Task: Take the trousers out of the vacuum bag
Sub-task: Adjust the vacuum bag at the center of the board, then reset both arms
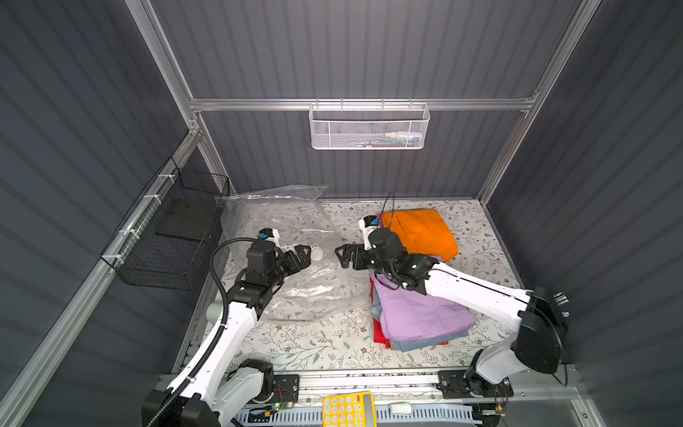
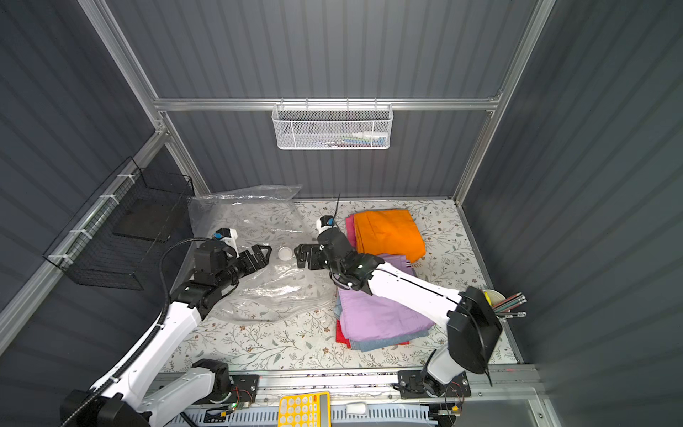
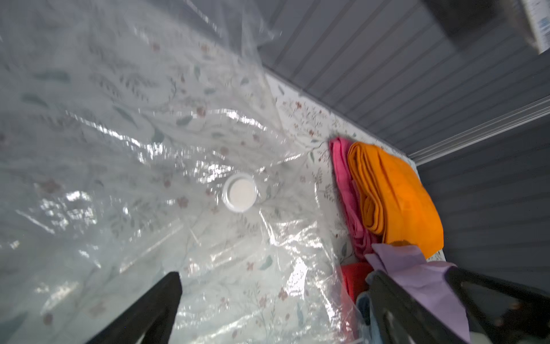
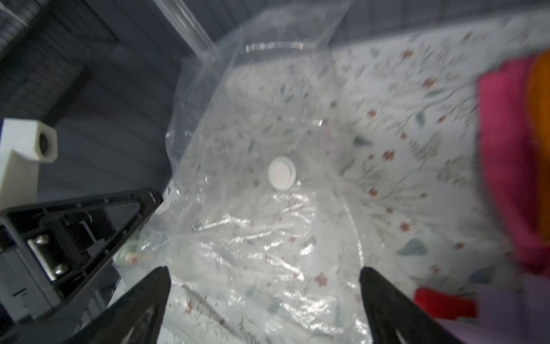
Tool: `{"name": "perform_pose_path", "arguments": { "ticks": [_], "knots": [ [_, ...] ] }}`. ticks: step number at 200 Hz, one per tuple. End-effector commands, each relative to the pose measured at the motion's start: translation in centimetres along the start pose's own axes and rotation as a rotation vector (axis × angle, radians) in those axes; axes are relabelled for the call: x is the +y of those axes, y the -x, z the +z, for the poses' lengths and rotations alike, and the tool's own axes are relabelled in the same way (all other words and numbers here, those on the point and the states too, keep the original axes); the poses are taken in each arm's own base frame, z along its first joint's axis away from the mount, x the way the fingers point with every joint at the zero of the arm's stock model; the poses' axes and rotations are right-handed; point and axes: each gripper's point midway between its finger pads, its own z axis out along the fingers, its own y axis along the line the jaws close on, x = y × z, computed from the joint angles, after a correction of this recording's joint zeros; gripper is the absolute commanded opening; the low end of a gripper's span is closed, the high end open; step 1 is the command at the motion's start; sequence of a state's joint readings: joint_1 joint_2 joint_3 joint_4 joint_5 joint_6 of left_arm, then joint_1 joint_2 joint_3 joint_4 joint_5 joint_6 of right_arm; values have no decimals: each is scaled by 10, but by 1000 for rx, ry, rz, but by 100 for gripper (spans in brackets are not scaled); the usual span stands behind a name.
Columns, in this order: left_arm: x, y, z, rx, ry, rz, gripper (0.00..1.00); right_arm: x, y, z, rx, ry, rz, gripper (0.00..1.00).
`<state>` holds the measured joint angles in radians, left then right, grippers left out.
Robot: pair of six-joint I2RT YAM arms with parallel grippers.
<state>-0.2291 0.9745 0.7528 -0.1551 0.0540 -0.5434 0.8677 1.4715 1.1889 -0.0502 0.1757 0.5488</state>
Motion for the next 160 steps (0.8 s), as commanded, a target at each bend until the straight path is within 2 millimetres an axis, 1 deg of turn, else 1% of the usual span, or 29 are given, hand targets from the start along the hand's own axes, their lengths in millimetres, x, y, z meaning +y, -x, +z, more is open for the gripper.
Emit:
{"name": "perform_pose_path", "arguments": {
  "ticks": [1,15,27,30,33,40,47,54,59,73,83,100,114,124,127,134,145,152,160],
  "knots": [
    [22,27,-7,-165,128,114,100,-61,27,-36,-155,-265,-205,99],
    [43,35,-11,-251,232,145,100,-99,39,-65,-219,-381,-228,99],
    [66,31,-11,-299,330,171,100,-135,42,-91,-268,-475,-237,99],
    [71,30,-12,-310,354,178,100,-143,40,-93,-270,-493,-243,99],
    [77,29,-13,-324,381,184,100,-151,44,-103,-296,-507,-238,99],
    [89,27,-14,-352,431,208,100,-171,45,-117,-330,-564,-238,99],
    [100,25,-17,-381,487,233,100,-193,40,-130,-362,-638,-230,99],
    [109,25,-22,-418,544,262,100,-208,38,-140,-402,-687,-238,99],
    [117,20,-24,-428,576,291,100,-219,35,-145,-422,-721,-261,99],
    [120,19,-26,-505,583,379,100,-245,30,-161,-464,-844,-289,99],
    [121,16,-22,-531,574,427,100,-261,27,-166,-469,-905,-285,99],
    [130,8,-2,-474,610,466,100,-289,18,-172,-508,-985,-254,99],
    [135,3,12,-469,608,457,100,-300,8,-169,-541,-972,-283,99],
    [135,-4,25,-454,574,502,100,-311,1,-169,-557,-974,-294,99],
    [135,-6,28,-448,567,513,100,-316,-5,-165,-533,-976,-305,99],
    [138,-12,35,-429,562,520,100,-325,-13,-161,-518,-971,-314,99],
    [150,-22,42,-406,536,462,100,-340,-24,-157,-526,-938,-281,99],
    [153,-19,42,-426,510,426,100,-344,-29,-152,-532,-883,-266,99],
    [159,-22,45,-400,512,419,100,-347,-32,-147,-535,-851,-276,99]
  ]
}}
